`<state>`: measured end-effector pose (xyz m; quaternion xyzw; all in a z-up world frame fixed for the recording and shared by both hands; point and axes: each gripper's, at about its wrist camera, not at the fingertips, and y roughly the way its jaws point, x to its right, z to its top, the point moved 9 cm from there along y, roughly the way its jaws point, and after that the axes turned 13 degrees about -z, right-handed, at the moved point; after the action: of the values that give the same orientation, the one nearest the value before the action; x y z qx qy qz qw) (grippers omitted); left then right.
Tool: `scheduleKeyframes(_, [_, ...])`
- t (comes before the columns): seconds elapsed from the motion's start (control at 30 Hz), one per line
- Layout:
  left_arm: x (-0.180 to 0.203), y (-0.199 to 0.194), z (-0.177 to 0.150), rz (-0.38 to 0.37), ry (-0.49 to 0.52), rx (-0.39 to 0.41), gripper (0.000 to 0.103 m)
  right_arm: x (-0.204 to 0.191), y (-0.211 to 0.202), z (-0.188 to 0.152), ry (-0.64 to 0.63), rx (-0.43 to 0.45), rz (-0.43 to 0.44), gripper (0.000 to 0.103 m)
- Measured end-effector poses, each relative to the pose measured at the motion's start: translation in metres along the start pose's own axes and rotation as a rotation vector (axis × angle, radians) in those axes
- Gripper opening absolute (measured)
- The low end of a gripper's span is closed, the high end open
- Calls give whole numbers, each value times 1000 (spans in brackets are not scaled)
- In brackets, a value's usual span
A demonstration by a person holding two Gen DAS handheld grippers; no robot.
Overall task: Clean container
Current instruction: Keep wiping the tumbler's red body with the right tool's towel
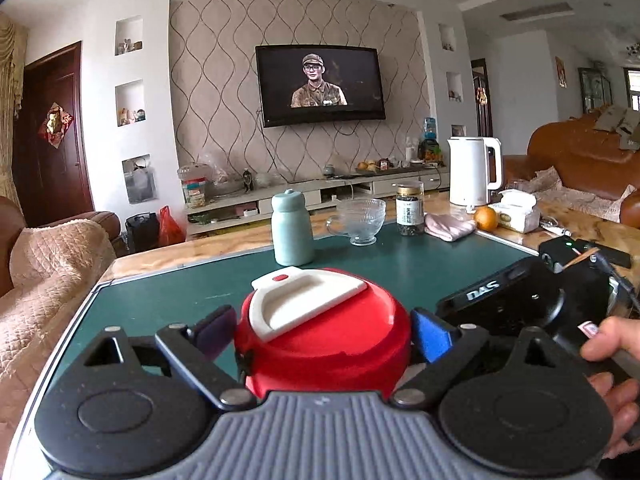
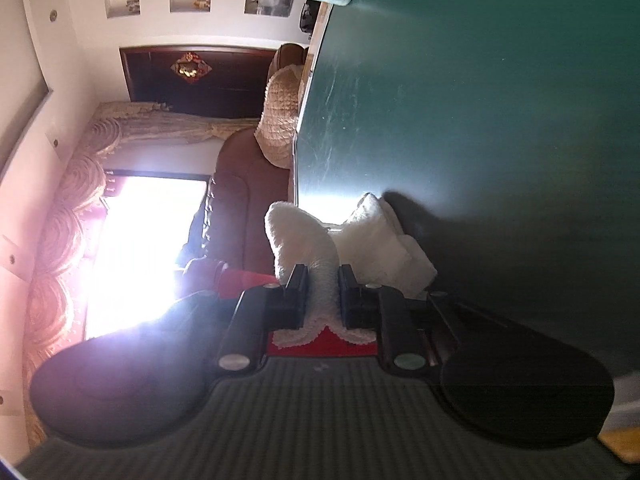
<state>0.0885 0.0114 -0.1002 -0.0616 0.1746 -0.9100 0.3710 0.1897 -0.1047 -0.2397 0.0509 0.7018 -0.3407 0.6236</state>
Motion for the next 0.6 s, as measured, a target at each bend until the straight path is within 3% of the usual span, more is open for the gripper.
scheduleKeyframes(0.13, [0,0,-2,-6,6,28,95,-18,-9,2,51,-6,141,20])
scheduleKeyframes(0.2, [-3,-4,2,-64,37,53,95,-18,-6,5,67,-14,164,20])
scheduleKeyframes(0.3, [-11,-8,9,-191,78,56,95,-1,11,6,60,-36,68,21])
scheduleKeyframes(0.4, [-11,-7,11,-264,124,44,95,15,18,5,46,-38,-28,21])
scheduleKeyframes(0.6, [-14,-5,13,-323,161,47,95,-21,1,14,52,-28,165,22])
